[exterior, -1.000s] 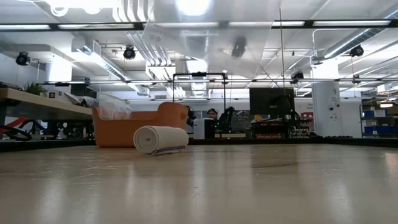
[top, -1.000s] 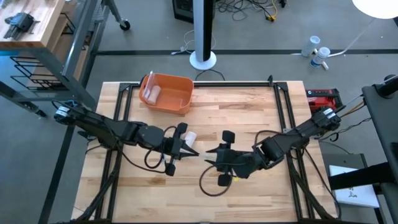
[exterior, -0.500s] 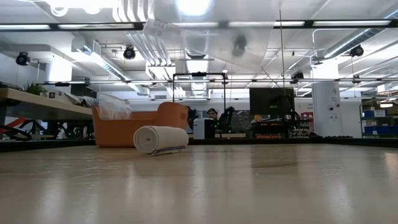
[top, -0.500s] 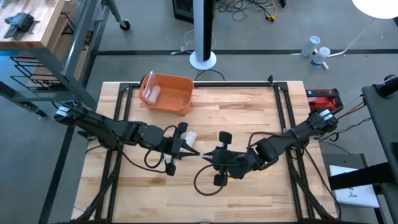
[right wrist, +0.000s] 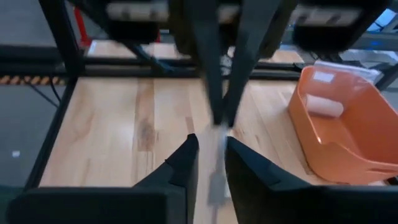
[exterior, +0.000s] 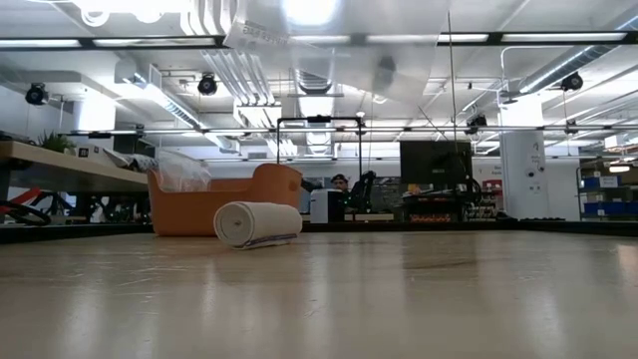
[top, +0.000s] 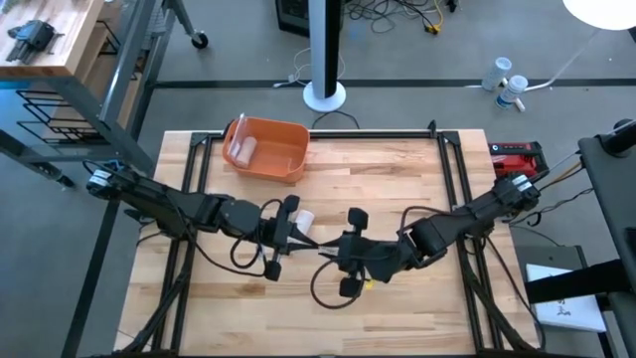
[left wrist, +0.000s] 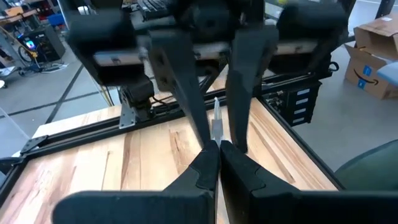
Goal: Roll bandage
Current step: Open the transparent zip bag
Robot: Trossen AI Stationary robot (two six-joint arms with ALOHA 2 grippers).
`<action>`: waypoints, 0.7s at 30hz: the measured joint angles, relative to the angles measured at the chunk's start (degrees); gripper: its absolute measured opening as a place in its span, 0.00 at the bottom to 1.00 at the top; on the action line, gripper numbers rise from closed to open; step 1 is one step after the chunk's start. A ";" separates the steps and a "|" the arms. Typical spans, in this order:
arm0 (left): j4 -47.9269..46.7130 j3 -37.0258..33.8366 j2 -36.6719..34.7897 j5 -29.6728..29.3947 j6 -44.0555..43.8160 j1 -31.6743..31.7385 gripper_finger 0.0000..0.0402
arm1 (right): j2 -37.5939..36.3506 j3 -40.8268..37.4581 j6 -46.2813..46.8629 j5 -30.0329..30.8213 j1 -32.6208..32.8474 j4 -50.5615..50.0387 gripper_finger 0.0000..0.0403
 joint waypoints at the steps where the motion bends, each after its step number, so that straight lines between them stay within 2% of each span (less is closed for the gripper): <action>1: -0.02 0.00 0.00 0.00 -0.14 0.00 0.00 | 0.00 0.54 0.00 0.01 -0.26 0.03 0.18; 6: -0.11 0.00 0.00 -0.09 -1.34 0.00 0.00 | 0.00 3.07 3.96 -2.31 -1.81 -4.36 0.19; 11: -0.52 0.00 0.00 -0.09 -1.63 -0.02 0.00 | 0.00 3.94 7.08 -5.52 -2.55 -10.15 0.12; 16: -1.16 0.00 0.00 -0.09 -1.90 -0.02 0.00 | -0.31 3.94 7.67 -6.26 -2.53 -10.71 0.05; 21: -1.09 0.00 0.00 -0.23 -1.91 0.01 0.00 | -1.31 4.32 9.53 -8.95 -2.63 -12.50 0.04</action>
